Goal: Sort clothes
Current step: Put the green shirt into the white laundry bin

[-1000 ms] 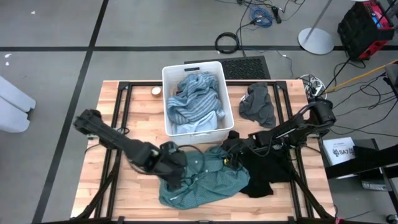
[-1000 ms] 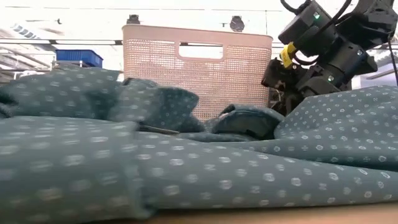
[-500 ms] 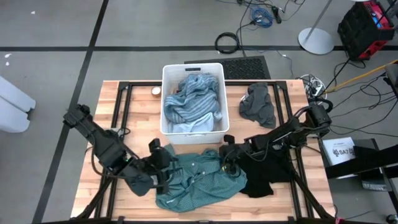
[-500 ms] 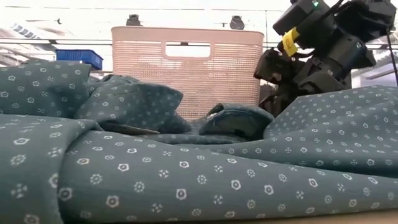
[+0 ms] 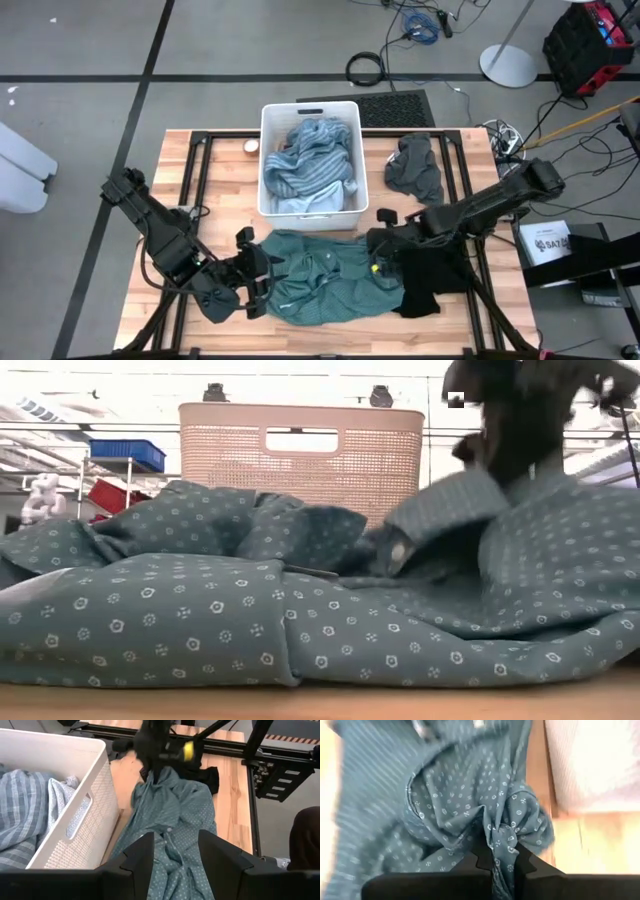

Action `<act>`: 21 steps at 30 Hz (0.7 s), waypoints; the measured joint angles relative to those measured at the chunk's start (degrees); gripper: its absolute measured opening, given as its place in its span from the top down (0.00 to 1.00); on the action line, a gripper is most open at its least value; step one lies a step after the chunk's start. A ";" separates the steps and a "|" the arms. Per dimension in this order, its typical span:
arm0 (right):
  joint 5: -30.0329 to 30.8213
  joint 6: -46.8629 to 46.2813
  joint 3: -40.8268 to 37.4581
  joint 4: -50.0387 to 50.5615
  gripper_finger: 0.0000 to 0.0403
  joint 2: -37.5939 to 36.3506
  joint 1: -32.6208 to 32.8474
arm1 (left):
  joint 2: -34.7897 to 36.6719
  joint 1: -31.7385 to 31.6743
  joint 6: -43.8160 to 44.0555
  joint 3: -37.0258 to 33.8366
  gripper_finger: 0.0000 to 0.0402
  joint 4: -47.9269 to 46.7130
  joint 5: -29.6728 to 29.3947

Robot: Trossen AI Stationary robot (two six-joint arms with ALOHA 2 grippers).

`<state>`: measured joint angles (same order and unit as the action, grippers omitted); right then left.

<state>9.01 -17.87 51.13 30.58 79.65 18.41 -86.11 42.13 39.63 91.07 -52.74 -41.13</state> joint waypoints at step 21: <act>-1.86 -7.93 8.27 -52.67 0.99 23.99 2.29 | 0.00 1.12 -2.39 -0.05 0.59 0.26 -0.80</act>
<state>7.15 -25.80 59.39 -22.09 103.64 20.71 -86.11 43.25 37.25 91.02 -52.49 -41.93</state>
